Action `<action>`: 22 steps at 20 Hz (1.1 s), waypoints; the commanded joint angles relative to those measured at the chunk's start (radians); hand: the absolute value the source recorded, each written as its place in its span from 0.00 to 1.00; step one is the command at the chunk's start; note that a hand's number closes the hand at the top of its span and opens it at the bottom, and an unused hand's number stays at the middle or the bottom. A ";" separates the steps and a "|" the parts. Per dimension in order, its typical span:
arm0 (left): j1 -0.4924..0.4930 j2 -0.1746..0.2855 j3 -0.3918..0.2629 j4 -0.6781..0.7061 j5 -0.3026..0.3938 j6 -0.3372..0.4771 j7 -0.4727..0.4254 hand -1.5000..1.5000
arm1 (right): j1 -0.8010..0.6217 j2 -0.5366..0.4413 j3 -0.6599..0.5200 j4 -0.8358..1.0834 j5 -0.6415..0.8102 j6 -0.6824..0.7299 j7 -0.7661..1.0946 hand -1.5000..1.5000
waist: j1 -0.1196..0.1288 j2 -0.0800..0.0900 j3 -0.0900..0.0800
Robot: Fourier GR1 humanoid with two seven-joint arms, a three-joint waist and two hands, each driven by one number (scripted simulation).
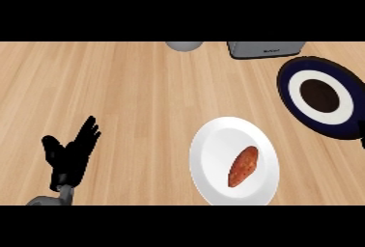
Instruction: Pick the sweet potato from the plate and place it in the plate
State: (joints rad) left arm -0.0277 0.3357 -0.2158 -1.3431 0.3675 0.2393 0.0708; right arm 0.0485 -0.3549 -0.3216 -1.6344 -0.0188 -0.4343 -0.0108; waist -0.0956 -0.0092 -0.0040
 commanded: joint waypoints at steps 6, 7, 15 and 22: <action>0.054 -0.036 -0.058 -0.034 -0.026 -0.019 0.027 0.50 | 0.502 0.222 0.107 -0.437 0.203 -0.135 -0.031 0.00 | 0.076 0.006 0.003; 0.055 -0.025 -0.037 -0.007 -0.003 -0.062 0.008 0.50 | 0.501 0.227 0.158 -0.434 0.253 -0.131 0.007 0.00 | 0.083 0.008 0.002; 0.004 -0.048 -0.061 -0.023 -0.032 -0.035 0.042 0.50 | 0.623 0.024 0.305 -0.595 0.471 0.124 0.425 0.00 | 0.104 0.015 0.000; -0.041 -0.073 -0.065 -0.034 -0.046 -0.023 0.092 0.50 | 0.404 0.025 0.481 -0.691 0.719 0.287 0.895 0.00 | 0.120 0.017 0.001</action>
State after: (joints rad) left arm -0.0395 0.2727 -0.2878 -1.3806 0.3239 0.2159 0.1475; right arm 0.5531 -0.3331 0.0549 -2.2799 0.5735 -0.2299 0.6660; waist 0.0150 0.0059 -0.0031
